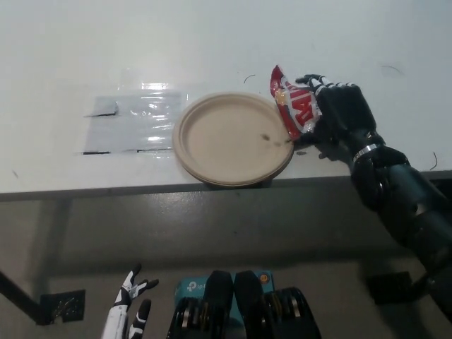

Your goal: The robot picks up a small bag of sunflower seeds on the right hand side and take it to the empty plate on the left hand side then pours some sunflower seeds on to the plate.

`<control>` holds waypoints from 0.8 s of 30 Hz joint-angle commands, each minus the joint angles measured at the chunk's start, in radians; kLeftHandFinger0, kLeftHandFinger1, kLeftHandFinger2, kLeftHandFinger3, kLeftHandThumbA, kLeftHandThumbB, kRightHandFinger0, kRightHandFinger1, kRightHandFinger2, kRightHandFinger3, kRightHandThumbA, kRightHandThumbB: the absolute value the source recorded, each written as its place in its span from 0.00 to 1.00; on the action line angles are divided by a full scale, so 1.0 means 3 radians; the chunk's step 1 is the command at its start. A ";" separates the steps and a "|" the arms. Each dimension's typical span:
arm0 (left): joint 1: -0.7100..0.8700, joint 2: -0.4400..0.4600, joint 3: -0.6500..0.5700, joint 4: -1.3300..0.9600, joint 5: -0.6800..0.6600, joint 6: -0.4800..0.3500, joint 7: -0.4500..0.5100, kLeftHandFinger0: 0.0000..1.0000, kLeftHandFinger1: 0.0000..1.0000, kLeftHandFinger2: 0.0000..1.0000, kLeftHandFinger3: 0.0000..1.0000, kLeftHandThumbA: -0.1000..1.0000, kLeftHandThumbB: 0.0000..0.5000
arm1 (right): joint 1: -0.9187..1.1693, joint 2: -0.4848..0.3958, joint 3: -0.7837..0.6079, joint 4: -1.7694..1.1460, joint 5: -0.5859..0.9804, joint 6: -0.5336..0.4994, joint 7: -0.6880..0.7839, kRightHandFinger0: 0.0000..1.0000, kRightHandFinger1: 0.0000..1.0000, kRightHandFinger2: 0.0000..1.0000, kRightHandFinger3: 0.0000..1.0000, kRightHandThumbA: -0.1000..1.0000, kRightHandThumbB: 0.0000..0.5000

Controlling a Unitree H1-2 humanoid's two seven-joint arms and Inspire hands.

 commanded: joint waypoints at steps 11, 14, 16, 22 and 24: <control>-0.0020 0.0048 -0.0056 -0.0075 0.0019 -0.0126 0.0087 1.00 0.85 0.71 1.00 1.00 0.14 | -0.0280 0.0113 0.0126 0.0023 -0.0059 -0.0035 0.0095 0.00 0.23 0.75 0.69 0.00 0.34; -0.0024 0.0054 -0.0065 -0.0078 0.0050 -0.0126 0.0097 1.00 0.85 0.70 1.00 1.00 0.14 | -0.0317 0.0121 0.0238 0.0036 -0.0150 0.0000 0.0083 0.00 0.23 0.79 0.72 0.00 0.36; -0.0031 0.0056 -0.0068 -0.0071 0.0052 -0.0126 0.0100 1.00 0.85 0.70 1.00 1.00 0.15 | -0.0341 0.0127 0.0301 0.0038 -0.0193 0.0007 0.0079 0.00 0.25 0.83 0.75 0.00 0.37; -0.0043 0.0064 -0.0078 -0.0071 0.0056 -0.0126 0.0086 1.00 0.84 0.70 1.00 1.00 0.13 | -0.0438 0.0118 0.0656 0.0020 -0.0471 0.0119 -0.0012 0.00 0.24 0.83 0.84 0.00 0.42; -0.0043 0.0064 -0.0075 -0.0075 0.0066 -0.0126 0.0086 1.00 0.85 0.71 1.00 1.00 0.13 | -0.0461 0.0109 0.0760 0.0017 -0.0531 0.0139 -0.0042 0.00 0.17 0.71 0.76 0.00 0.47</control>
